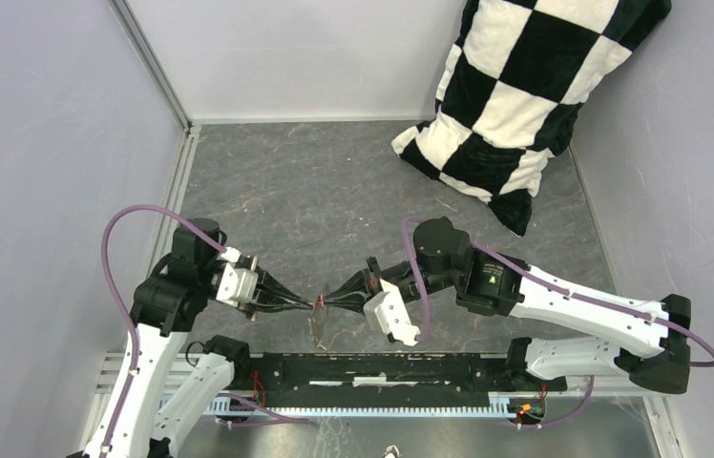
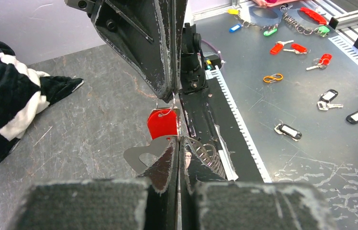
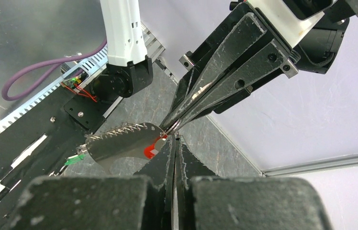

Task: Put the keys on the keyring
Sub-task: Insert the key onto the keyring.

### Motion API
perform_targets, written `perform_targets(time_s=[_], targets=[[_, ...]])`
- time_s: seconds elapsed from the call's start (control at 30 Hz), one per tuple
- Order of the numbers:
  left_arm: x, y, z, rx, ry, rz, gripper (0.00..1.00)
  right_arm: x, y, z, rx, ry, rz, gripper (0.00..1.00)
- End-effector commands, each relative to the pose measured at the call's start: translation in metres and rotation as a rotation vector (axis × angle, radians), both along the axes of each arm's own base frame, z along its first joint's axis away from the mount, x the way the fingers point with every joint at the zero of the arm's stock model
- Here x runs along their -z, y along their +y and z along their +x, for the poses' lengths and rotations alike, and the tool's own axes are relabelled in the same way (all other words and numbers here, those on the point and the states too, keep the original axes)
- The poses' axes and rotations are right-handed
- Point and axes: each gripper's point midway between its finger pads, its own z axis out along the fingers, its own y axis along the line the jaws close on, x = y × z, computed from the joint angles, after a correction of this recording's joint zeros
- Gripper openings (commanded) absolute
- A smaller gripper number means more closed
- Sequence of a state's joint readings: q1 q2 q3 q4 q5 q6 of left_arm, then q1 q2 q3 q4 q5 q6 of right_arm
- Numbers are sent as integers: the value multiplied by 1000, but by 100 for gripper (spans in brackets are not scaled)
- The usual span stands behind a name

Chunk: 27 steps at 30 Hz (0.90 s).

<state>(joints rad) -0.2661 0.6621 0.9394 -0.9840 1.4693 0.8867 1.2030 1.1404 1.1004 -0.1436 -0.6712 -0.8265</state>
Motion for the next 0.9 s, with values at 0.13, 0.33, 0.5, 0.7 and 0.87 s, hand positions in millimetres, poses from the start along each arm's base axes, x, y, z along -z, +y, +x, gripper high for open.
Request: perform_targets(time_s=[0.13,0.33,0.5,0.7,0.87], targets=[[-14,-1,-1,10,-22,-16,2,-23,4,-7,-38,-12,52,0],[-16,-1,-2,10,-24,-17,2,-20,5,-6,-40,-6,32,0],[-16,0,-3,9,-23,-17,2,-16,5,-7,-44,-4,22,0],[-16,0,-2,7,-23,-15,2,-16,4,-8,-48,-3,18,0],[-15,0,-1,5,-21,-13,2,-15,2,-10,-53,1,14,0]])
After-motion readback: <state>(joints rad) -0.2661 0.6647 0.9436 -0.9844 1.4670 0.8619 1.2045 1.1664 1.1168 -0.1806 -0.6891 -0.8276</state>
